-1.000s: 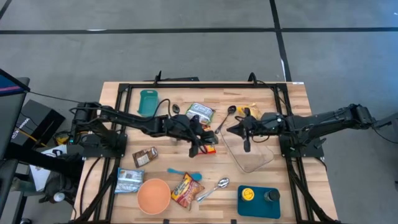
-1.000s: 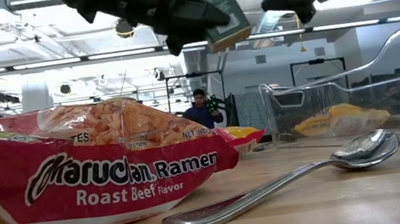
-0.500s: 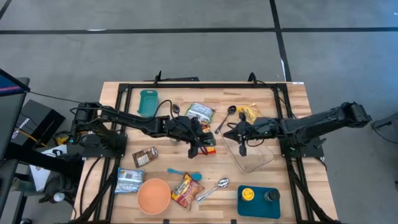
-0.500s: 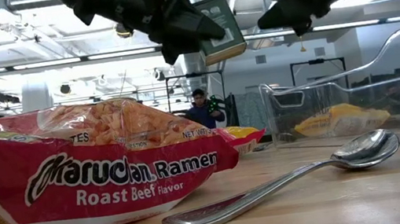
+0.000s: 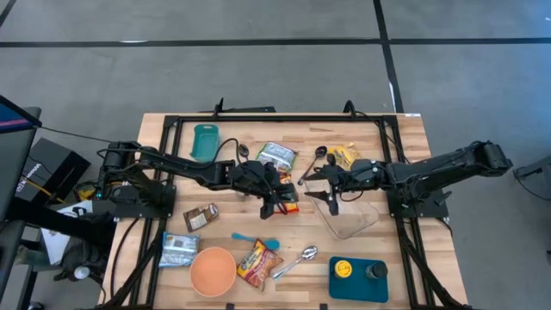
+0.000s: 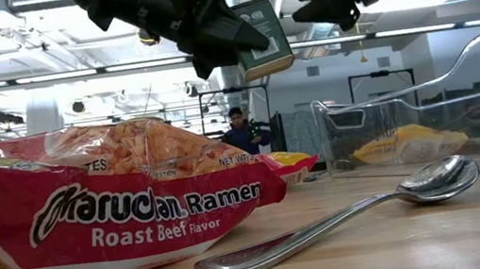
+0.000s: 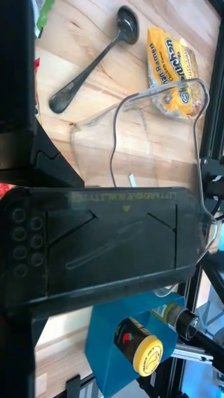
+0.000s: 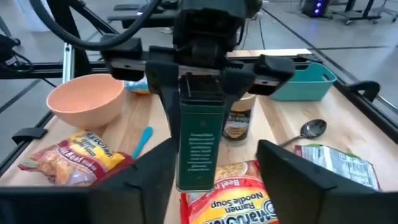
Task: Pick & Place Food Item
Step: Put the black spice can into the blue bin
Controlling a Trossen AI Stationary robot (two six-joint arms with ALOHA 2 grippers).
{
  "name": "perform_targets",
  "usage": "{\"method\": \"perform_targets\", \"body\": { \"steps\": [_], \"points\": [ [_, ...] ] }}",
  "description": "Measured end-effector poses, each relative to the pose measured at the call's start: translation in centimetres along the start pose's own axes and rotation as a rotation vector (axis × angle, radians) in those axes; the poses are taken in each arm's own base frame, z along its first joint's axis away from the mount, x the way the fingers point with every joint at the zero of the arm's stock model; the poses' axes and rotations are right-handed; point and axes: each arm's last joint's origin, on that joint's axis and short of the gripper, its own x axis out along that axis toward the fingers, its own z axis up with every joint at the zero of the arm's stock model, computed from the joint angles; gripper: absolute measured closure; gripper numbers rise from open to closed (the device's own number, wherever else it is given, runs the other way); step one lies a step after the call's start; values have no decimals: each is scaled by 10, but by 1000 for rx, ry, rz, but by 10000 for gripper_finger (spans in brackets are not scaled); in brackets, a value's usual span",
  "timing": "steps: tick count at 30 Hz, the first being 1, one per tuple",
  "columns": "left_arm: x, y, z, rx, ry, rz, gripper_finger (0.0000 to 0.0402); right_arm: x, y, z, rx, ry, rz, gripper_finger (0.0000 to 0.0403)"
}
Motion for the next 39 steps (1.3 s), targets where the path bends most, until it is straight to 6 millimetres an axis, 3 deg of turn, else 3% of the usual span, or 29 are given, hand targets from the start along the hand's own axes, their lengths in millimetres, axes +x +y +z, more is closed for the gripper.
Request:
{"method": "perform_targets", "body": {
  "steps": [4, 14, 27, 32, 39],
  "points": [
    [0, 0, 0, 0, -3, 0, 270, 0, 0, 2, 15, -21, 2, 158],
    [0, 0, 2, 3, -19, -2, 270, 21, -1, -3, 20, -63, 42, 162],
    [0, -1, 2, 10, -22, 17, 270, 22, -5, -1, 58, -88, 98, 163],
    [0, -1, 2, 10, -26, 17, 270, 32, -6, -5, 75, -81, 93, 163],
    [4, 0, -2, 10, -9, 20, 270, 54, -3, 5, 46, -65, 95, 163]
  ]
}}
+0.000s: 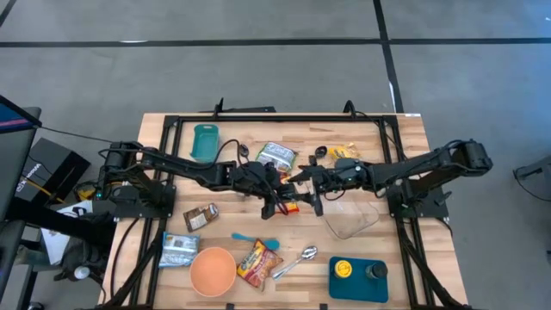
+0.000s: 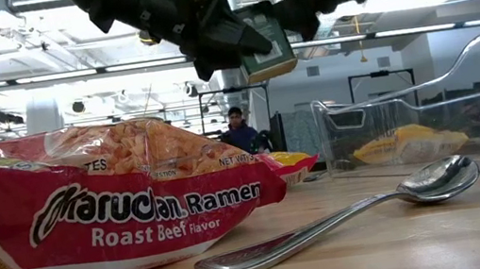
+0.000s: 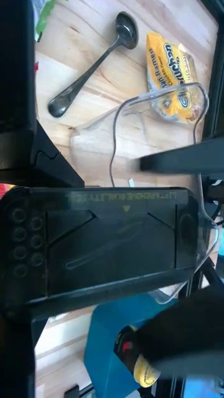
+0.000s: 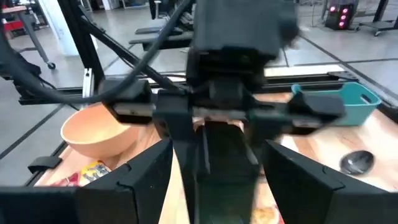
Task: Pick & Place Food Item
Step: Put the black spice can into the blue bin
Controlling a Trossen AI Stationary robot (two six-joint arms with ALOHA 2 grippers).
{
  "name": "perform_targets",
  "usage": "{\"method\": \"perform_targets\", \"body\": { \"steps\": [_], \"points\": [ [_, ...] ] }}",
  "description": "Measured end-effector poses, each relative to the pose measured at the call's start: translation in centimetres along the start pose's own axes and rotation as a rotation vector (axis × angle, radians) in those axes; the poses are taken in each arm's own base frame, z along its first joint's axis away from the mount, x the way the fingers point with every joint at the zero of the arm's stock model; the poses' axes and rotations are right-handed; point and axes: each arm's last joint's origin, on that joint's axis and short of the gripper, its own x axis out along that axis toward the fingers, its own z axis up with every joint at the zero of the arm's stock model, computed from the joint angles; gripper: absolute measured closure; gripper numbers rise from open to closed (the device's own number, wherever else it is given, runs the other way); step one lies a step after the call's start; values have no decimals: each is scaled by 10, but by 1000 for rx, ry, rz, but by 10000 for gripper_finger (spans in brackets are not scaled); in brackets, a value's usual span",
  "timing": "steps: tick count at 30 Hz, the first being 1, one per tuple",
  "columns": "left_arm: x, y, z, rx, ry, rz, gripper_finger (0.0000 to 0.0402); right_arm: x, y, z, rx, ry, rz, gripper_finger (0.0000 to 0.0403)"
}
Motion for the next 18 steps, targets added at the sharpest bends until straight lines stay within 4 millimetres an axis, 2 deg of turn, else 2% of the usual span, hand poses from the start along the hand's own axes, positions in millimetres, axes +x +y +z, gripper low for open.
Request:
{"method": "perform_targets", "body": {
  "steps": [3, 9, 18],
  "points": [
    [0, 0, 1, 0, -8, -1, 270, 10, 0, -7, 3, 79, -4, 163],
    [0, -1, -3, 1, 28, 1, 270, 25, -1, -10, -1, 112, -7, 163],
    [0, -1, -3, 2, 27, 0, 270, 16, 0, 1, -12, 118, -7, 163]
  ]
}}
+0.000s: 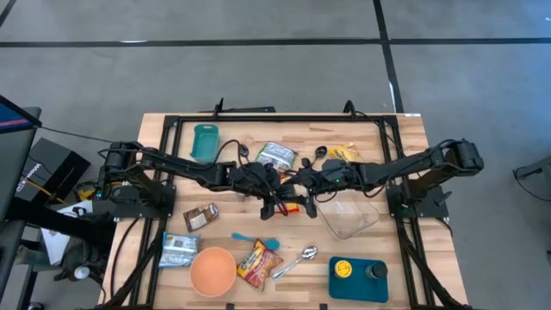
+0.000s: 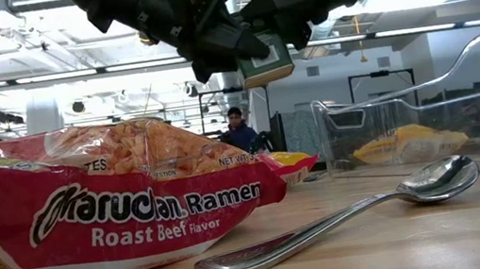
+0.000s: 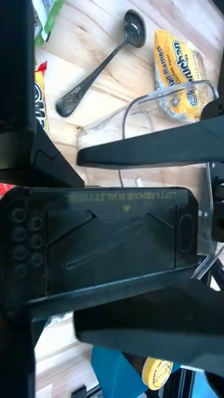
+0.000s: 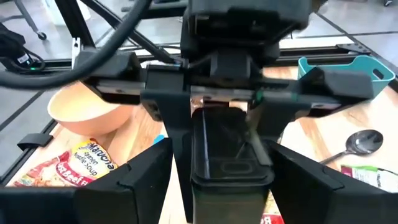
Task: Pick & Place Food Item
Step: Put the black spice can into the blue bin
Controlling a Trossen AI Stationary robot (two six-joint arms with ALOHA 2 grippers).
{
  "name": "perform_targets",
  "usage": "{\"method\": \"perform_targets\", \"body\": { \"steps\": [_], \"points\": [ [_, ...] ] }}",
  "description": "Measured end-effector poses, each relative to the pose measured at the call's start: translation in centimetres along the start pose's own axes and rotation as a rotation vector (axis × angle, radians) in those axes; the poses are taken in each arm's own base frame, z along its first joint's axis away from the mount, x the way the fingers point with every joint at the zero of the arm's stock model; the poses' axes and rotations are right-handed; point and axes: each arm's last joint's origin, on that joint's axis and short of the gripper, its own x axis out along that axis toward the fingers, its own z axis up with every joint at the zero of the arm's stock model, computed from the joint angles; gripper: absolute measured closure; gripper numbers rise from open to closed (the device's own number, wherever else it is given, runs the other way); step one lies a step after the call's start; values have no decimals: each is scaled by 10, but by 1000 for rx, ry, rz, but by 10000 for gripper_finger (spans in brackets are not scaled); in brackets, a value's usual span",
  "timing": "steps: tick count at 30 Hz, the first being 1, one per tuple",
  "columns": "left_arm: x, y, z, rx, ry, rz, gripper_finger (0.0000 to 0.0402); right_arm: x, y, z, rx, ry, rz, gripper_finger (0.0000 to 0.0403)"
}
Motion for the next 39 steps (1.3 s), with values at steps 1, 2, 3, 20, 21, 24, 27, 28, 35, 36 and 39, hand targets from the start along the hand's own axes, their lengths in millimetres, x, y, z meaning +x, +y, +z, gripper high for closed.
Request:
{"method": "perform_targets", "body": {
  "steps": [1, 2, 3, 20, 21, 24, 27, 28, 35, 36, 39],
  "points": [
    [0, 0, 0, 0, 1, 0, 270, -1, 0, 0, 0, 7, 0, 163],
    [0, 0, 0, 0, 1, 0, 270, -2, 0, 0, 0, 13, -1, 163],
    [0, 0, 0, 0, 1, 0, 270, -2, 0, 0, 0, 13, -1, 163],
    [0, 0, 1, 0, -6, 5, 270, -3, 0, 1, 35, 9, -1, 215],
    [0, 0, 1, 0, -6, 7, 270, -3, 0, 1, 35, 9, -1, 222],
    [0, 0, 1, 0, -7, 8, 270, -3, 0, 1, 36, 12, -1, 241],
    [0, 0, 1, 0, -7, 8, 270, -3, 0, 0, 38, 15, -1, 253],
    [0, 0, 1, 0, -7, 8, 270, -3, 0, 0, 43, 17, -1, 256],
    [0, 0, 1, -1, -7, 9, 270, -3, 0, -1, 60, 23, -2, 257],
    [0, 0, 1, -1, -8, 10, 270, -3, 0, -1, 62, 23, -2, 255],
    [0, 0, 2, 0, -15, 10, 270, -3, 0, -3, 63, 39, -4, 246]
  ]
}}
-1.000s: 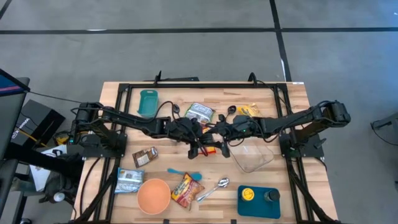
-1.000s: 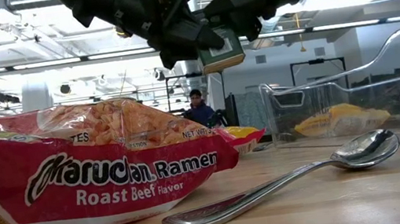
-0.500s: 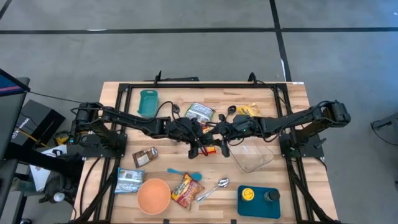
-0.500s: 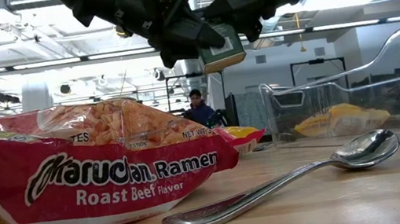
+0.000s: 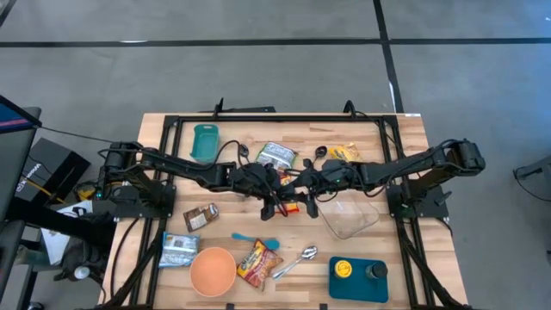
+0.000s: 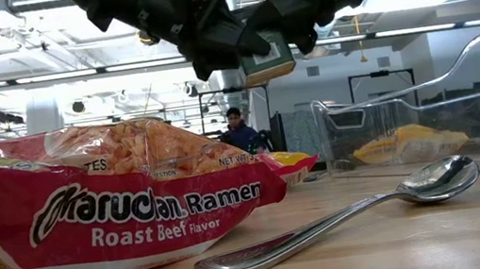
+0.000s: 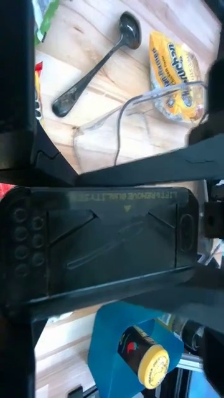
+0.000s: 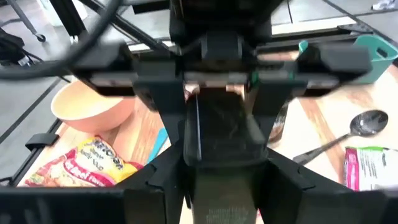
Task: Pick & Place Food Item
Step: Put the black spice can into the blue bin
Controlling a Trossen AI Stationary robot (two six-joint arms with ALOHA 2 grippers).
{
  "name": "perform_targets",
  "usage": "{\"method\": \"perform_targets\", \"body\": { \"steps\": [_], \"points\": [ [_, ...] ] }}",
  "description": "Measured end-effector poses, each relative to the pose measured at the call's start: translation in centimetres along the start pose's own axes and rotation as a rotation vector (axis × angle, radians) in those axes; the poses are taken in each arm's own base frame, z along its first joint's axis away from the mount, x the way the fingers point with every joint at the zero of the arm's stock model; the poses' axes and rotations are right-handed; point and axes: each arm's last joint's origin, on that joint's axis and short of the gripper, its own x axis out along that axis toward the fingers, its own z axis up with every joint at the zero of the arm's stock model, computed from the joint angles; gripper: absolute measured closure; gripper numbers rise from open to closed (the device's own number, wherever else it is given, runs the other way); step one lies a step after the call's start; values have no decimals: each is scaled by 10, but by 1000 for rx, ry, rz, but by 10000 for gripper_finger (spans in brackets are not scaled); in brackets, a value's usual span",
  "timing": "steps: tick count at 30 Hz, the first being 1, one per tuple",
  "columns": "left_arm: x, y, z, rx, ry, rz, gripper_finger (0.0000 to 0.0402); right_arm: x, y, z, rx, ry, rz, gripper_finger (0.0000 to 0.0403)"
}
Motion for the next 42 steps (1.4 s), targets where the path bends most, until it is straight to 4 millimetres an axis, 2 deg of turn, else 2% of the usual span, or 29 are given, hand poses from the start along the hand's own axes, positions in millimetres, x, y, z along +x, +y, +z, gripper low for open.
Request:
{"method": "perform_targets", "body": {
  "steps": [9, 13, 17, 26, 34, 42],
  "points": [
    [0, 0, 0, 0, 4, 1, 270, 0, 0, 1, -19, -6, 1, 200],
    [0, 0, 0, 0, 5, 1, 270, 0, 0, 1, -27, -8, 1, 195],
    [0, 0, 0, 0, 5, 1, 270, 0, 0, 1, -27, -8, 1, 215],
    [0, 0, 0, -3, 6, -6, 270, 0, 0, 1, -8, -9, 1, 291],
    [0, 0, 0, -1, 5, 0, 266, 0, 0, 1, 0, -9, 1, 270],
    [0, 0, 0, 2, 5, 5, 244, 0, 0, 1, 3, -9, 0, 292]
  ]
}}
